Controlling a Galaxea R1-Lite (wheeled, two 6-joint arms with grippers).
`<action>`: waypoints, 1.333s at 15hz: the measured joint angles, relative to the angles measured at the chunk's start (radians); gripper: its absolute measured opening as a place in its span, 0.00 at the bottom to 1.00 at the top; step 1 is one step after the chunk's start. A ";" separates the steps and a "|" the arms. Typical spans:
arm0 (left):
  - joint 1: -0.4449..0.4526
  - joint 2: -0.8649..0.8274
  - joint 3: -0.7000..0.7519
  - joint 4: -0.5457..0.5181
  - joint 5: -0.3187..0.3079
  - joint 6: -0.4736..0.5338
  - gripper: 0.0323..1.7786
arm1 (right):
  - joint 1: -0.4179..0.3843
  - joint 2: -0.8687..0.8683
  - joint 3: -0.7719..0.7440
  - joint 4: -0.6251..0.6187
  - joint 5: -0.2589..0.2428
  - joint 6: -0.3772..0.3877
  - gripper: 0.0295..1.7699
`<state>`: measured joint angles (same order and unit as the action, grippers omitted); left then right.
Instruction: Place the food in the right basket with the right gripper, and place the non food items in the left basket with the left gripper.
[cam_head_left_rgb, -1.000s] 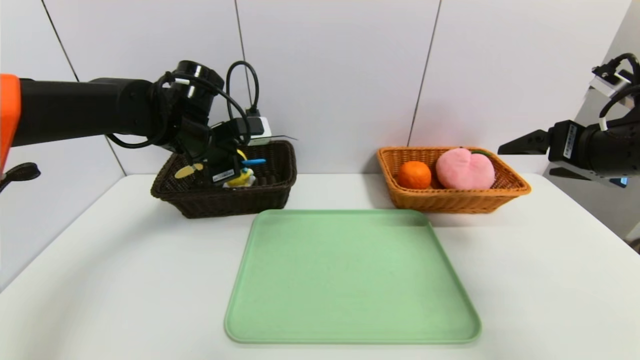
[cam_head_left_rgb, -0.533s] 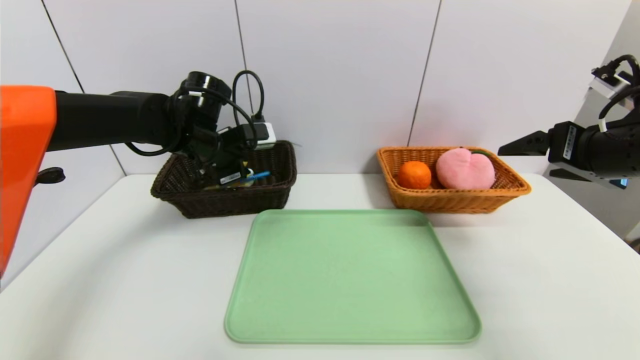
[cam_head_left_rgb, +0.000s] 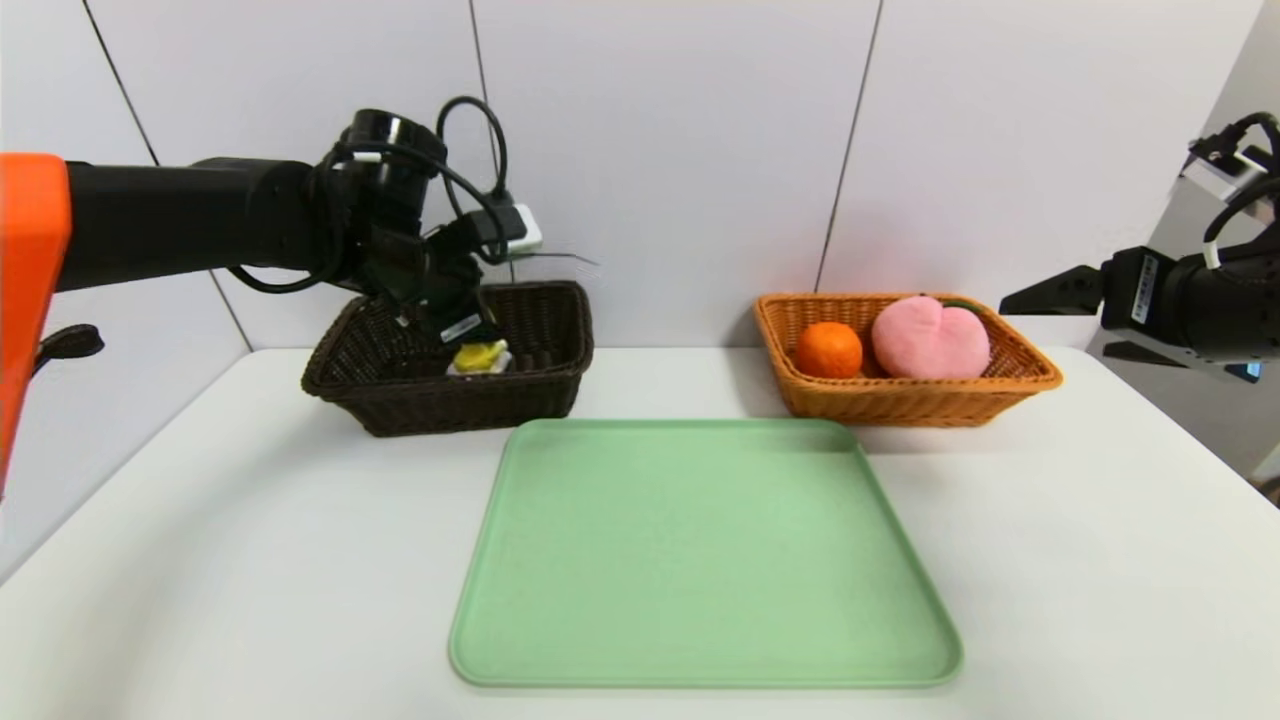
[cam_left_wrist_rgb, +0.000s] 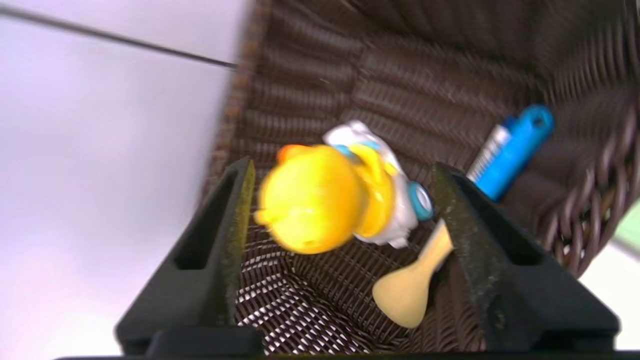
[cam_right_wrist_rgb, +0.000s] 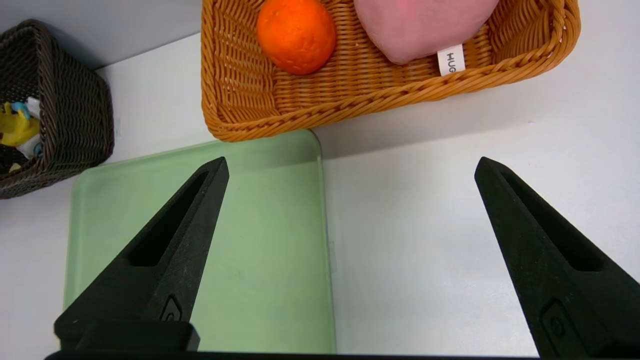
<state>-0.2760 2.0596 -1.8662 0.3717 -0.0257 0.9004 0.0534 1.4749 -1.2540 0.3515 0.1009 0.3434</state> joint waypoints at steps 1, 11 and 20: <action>-0.002 -0.007 -0.034 -0.001 0.002 -0.078 0.74 | 0.000 -0.004 0.000 0.000 0.000 0.001 0.96; 0.005 -0.301 -0.083 0.338 0.273 -0.919 0.90 | 0.027 -0.145 0.037 0.004 0.005 -0.054 0.96; -0.002 -0.817 0.474 0.520 0.303 -1.236 0.94 | 0.037 -0.489 0.310 0.008 -0.042 -0.215 0.96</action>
<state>-0.2781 1.2421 -1.3926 0.8919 0.2770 -0.3351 0.0902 0.9857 -0.9438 0.3591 0.0585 0.1287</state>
